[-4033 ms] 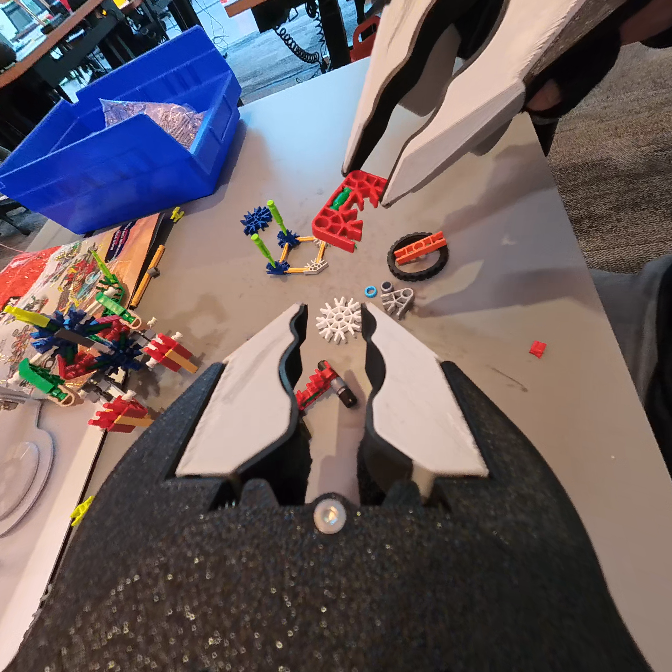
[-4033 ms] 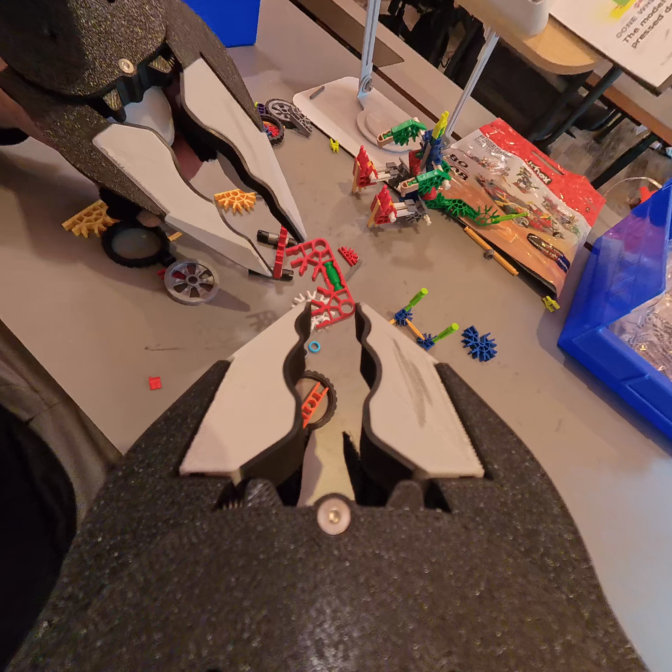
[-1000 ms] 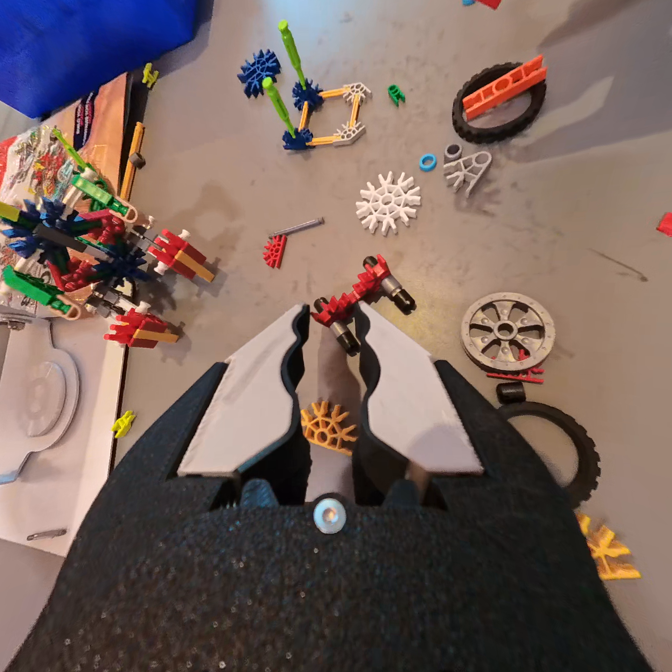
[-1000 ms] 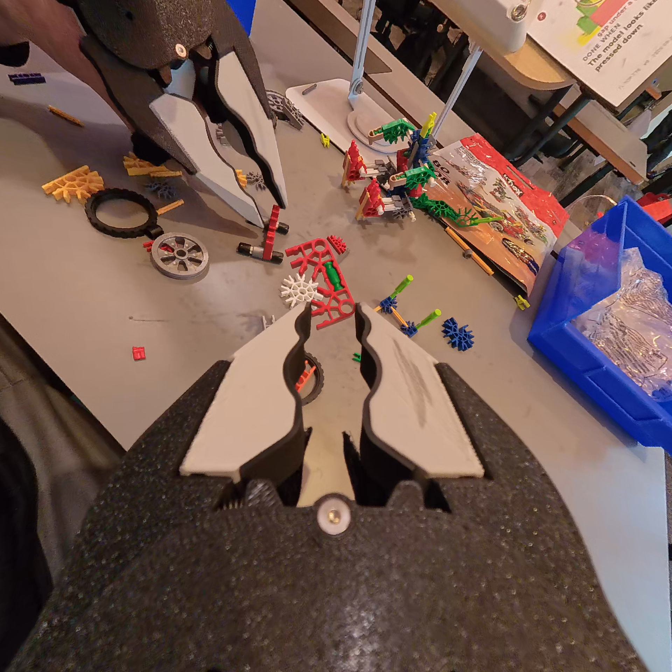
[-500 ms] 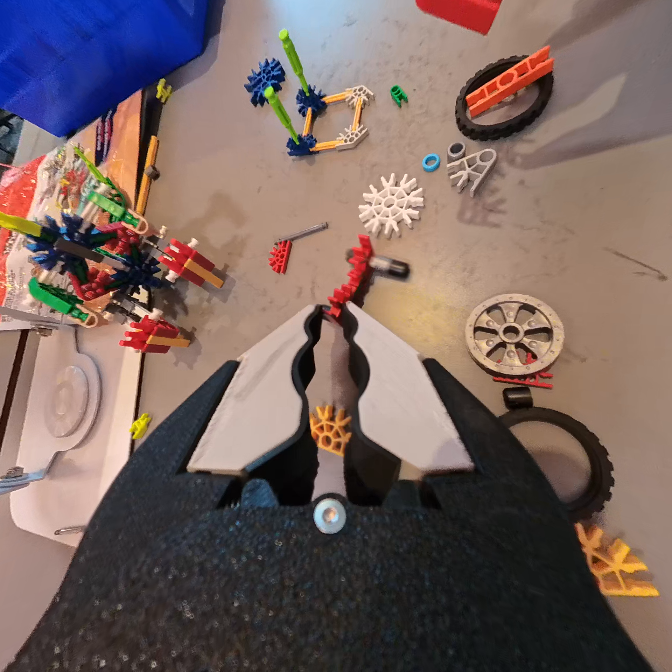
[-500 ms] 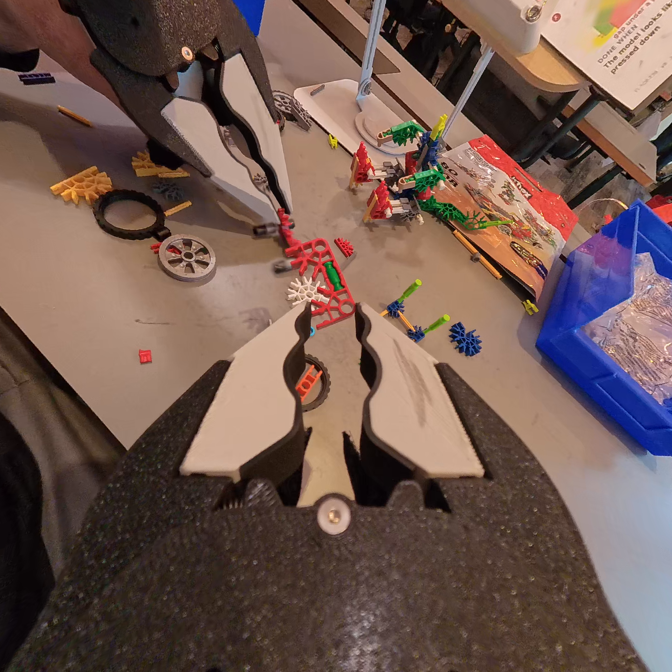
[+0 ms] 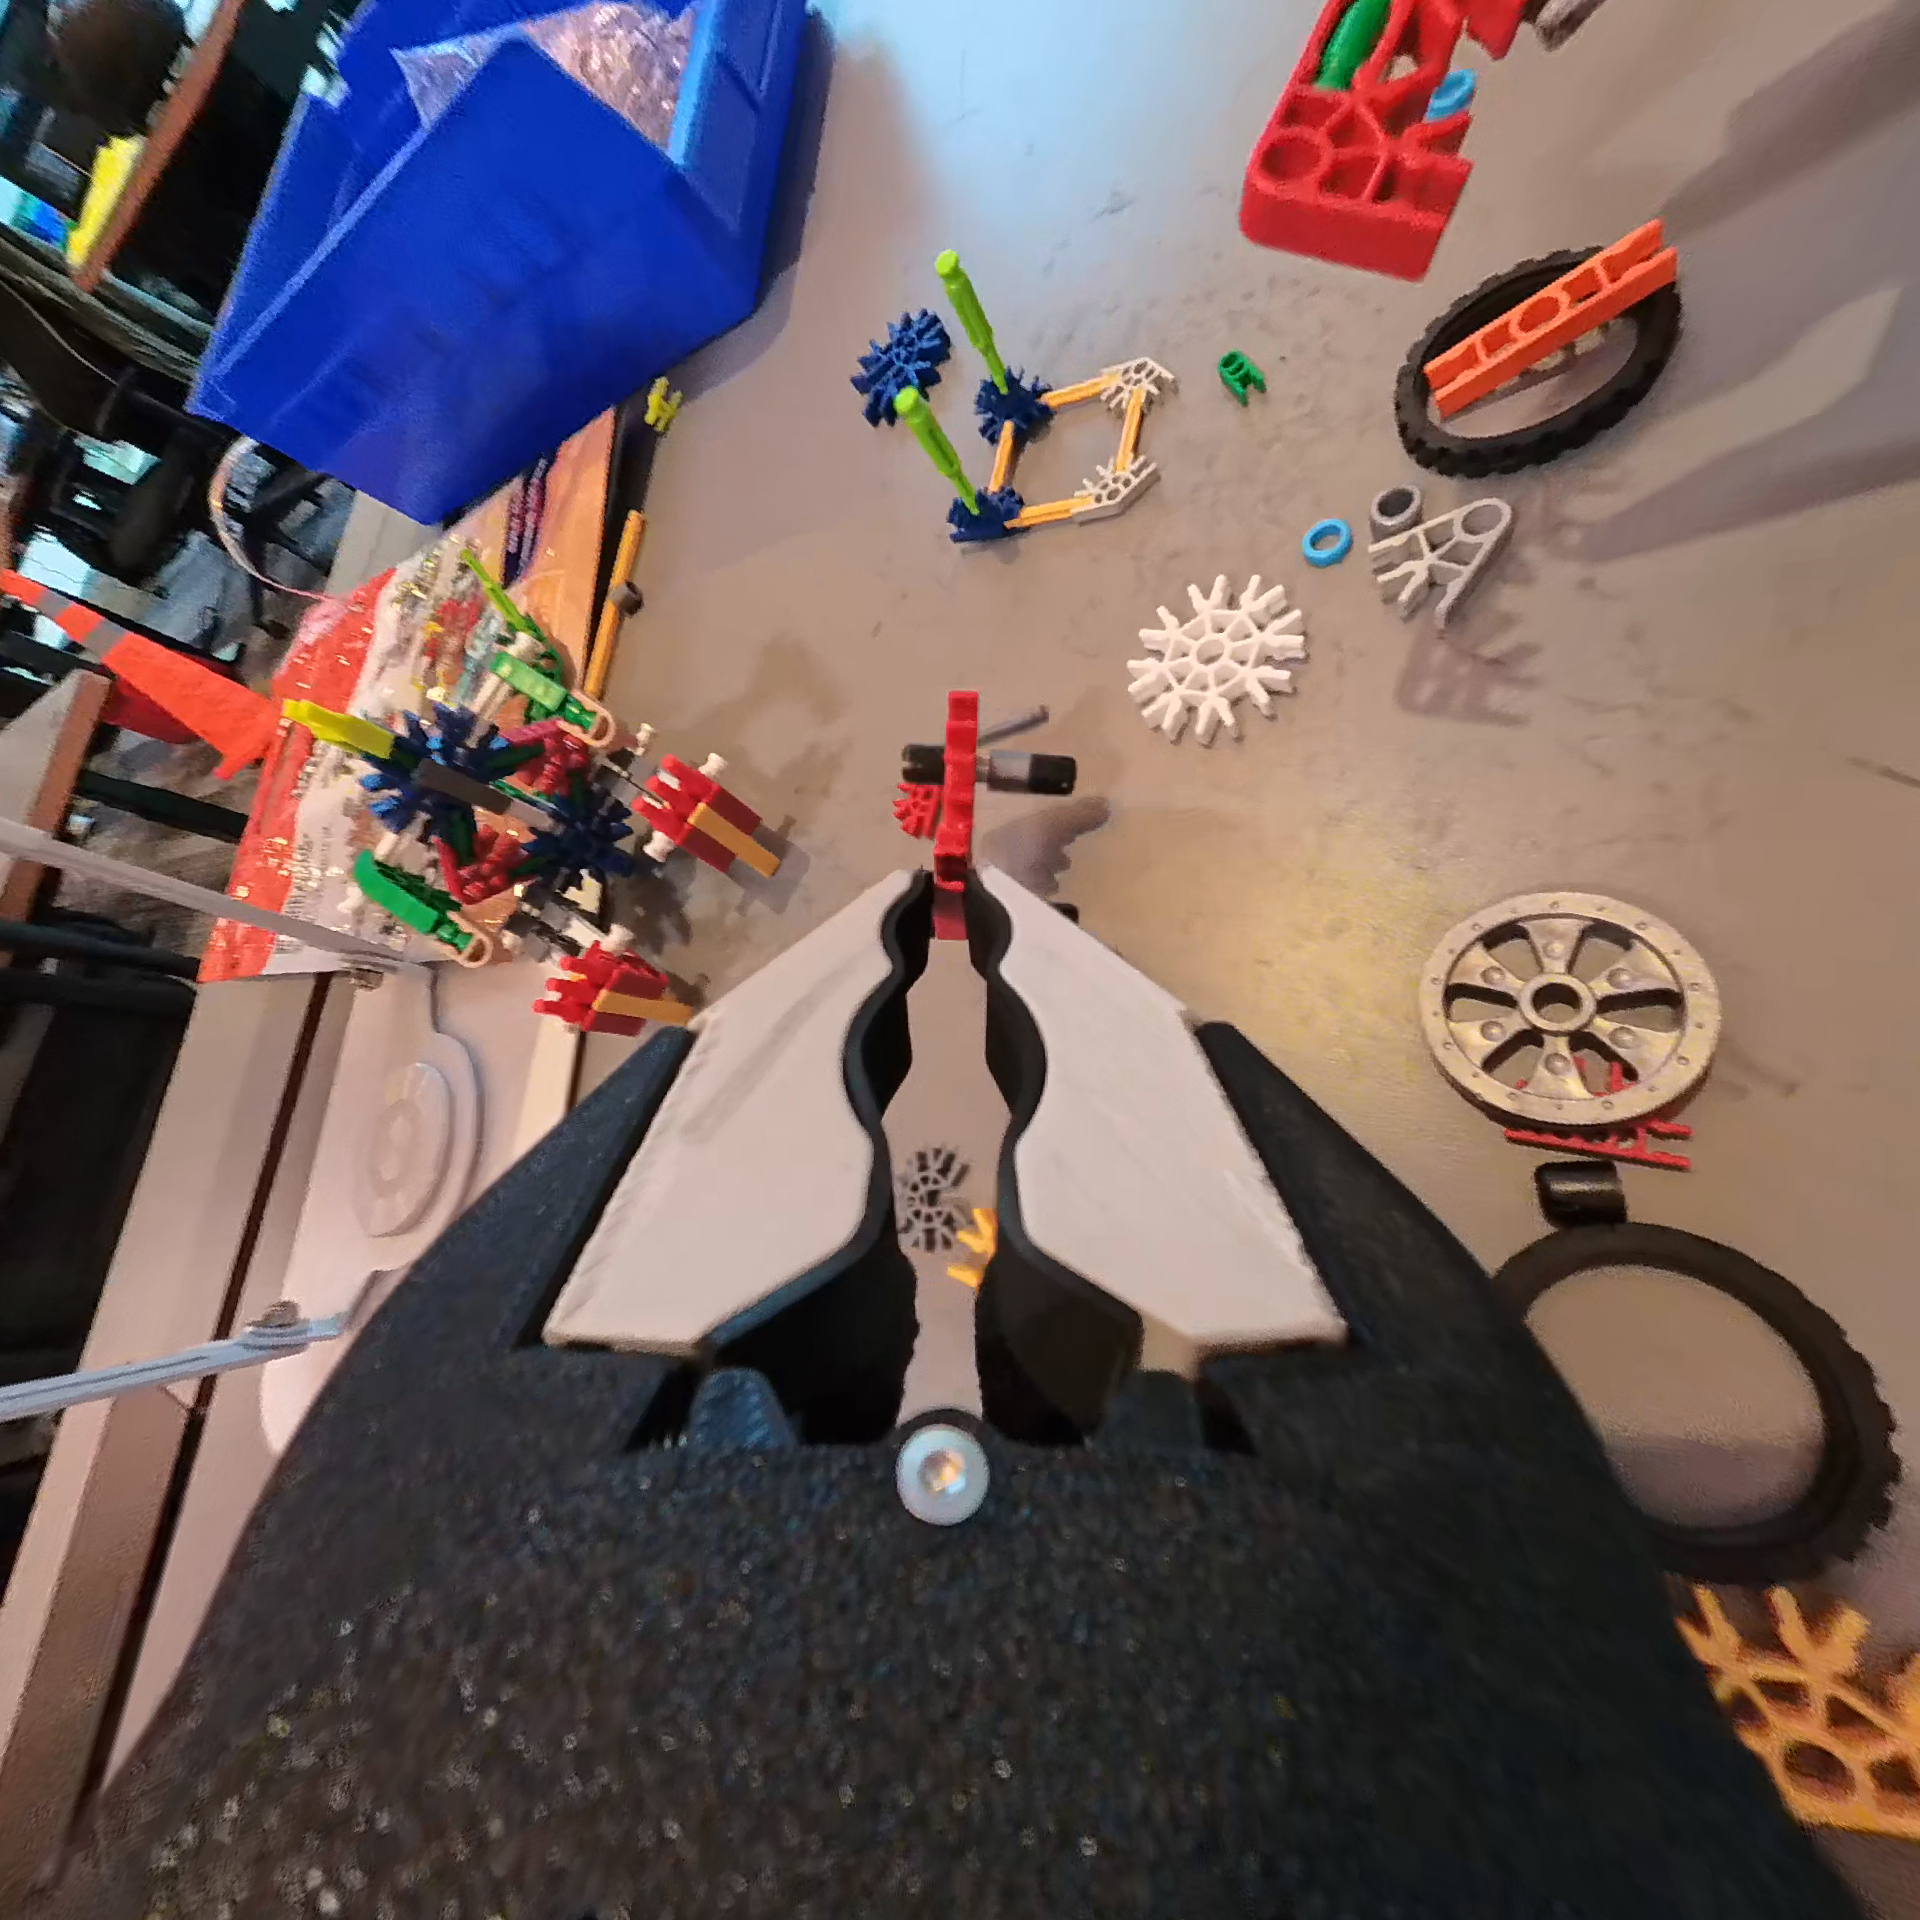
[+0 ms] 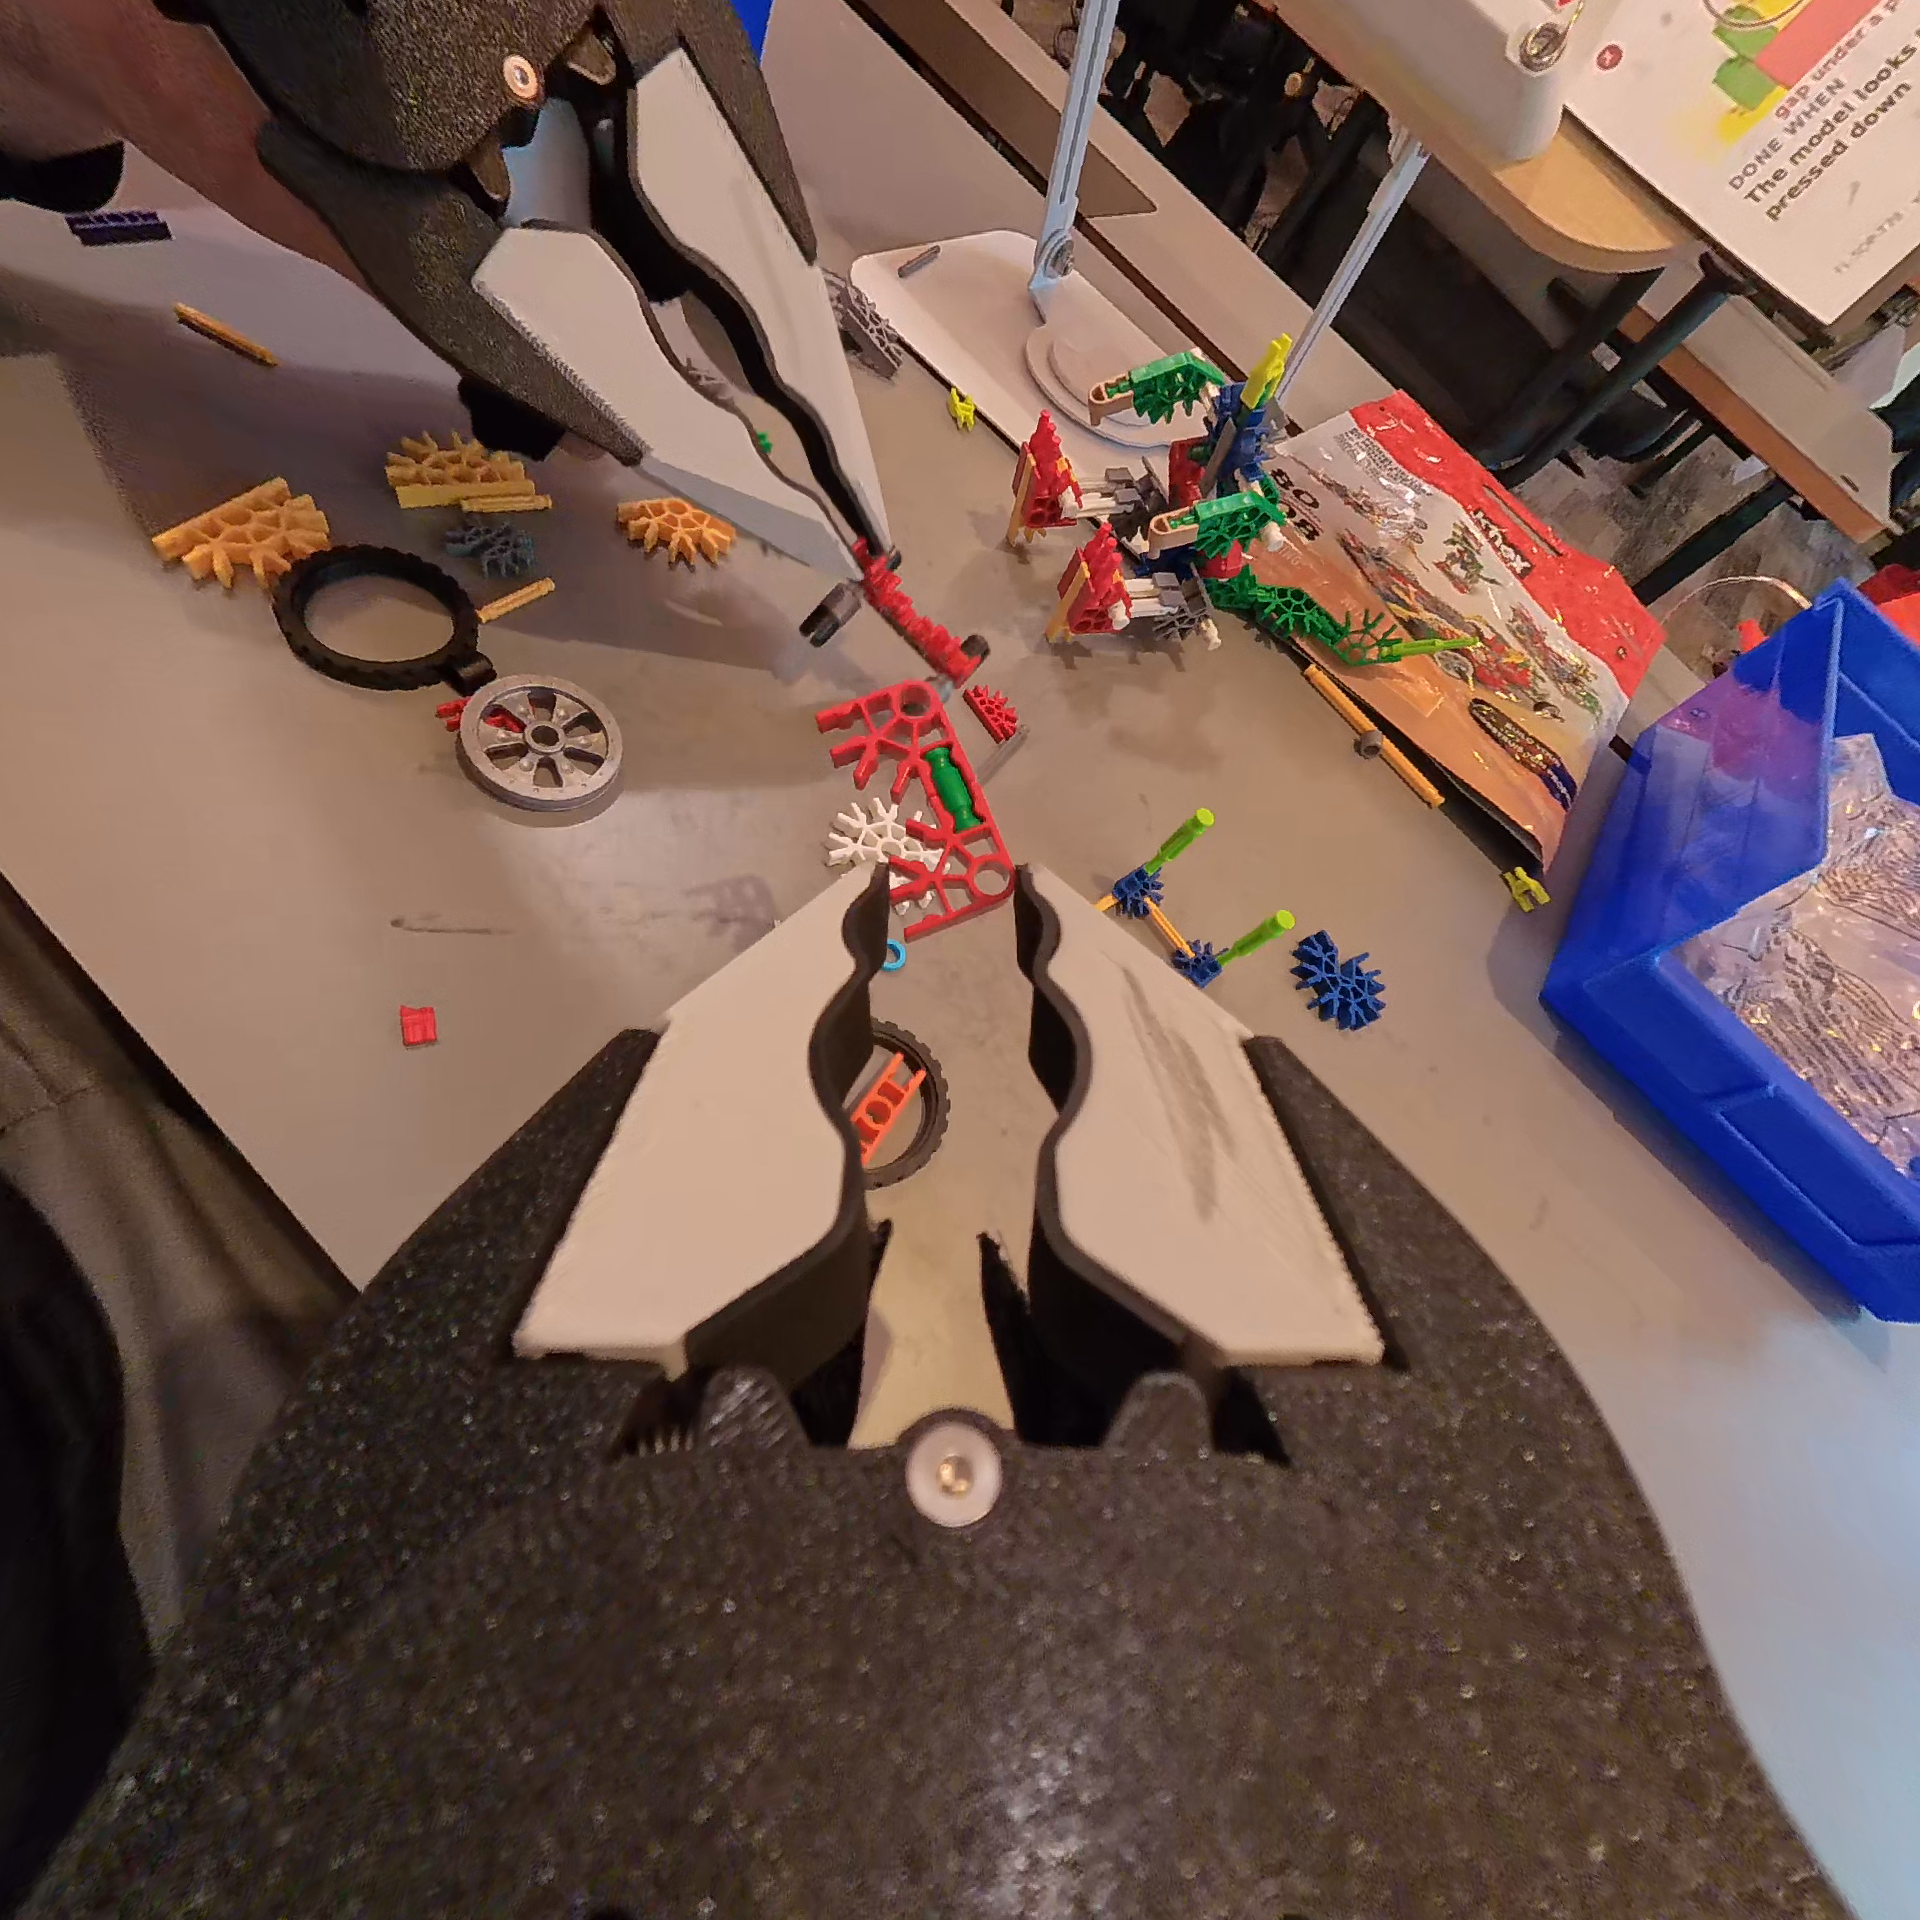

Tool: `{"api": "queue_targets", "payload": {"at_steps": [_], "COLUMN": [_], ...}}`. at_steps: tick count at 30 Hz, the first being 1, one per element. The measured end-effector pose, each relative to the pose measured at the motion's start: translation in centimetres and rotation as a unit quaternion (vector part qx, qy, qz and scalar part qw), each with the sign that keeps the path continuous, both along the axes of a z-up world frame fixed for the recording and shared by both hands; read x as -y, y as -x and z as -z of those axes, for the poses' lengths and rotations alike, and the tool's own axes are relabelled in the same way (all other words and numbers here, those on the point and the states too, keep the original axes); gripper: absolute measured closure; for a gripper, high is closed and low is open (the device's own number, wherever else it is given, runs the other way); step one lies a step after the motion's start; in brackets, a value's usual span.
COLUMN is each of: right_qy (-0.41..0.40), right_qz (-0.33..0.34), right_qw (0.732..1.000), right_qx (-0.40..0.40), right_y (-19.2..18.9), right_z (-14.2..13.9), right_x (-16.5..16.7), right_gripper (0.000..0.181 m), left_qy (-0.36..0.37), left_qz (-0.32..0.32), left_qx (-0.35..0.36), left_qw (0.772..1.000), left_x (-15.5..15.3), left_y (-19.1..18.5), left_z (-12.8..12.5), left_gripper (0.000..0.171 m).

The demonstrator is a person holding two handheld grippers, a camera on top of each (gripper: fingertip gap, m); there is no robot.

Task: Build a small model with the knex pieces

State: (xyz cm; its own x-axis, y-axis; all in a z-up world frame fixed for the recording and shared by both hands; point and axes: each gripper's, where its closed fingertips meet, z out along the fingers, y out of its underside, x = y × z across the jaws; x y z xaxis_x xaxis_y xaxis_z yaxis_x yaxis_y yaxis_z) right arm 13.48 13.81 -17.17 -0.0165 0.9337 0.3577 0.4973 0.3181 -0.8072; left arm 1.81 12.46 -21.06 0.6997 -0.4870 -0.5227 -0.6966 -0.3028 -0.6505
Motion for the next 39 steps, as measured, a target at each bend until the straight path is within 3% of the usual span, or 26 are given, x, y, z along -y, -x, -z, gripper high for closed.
{"api": "queue_targets", "payload": {"at_steps": [18,39], "right_qy": [0.003,0.010], "right_qz": [-0.004,-0.015], "right_qw": [1.000,1.000], "right_qx": [-0.006,0.003], "right_y": [0.3,0.6], "right_z": [0.0,0.8], "right_x": [0.0,0.7], "right_gripper": [0.158,0.158], "left_qy": [-0.123,-0.160], "left_qz": [0.003,0.014], "left_qx": [-0.048,-0.079], "left_qw": [0.991,0.984], "left_x": [-1.0,-1.2], "left_y": [-0.6,-1.6], "left_z": [-3.4,-3.9], "left_gripper": [0.168,0.168]}}
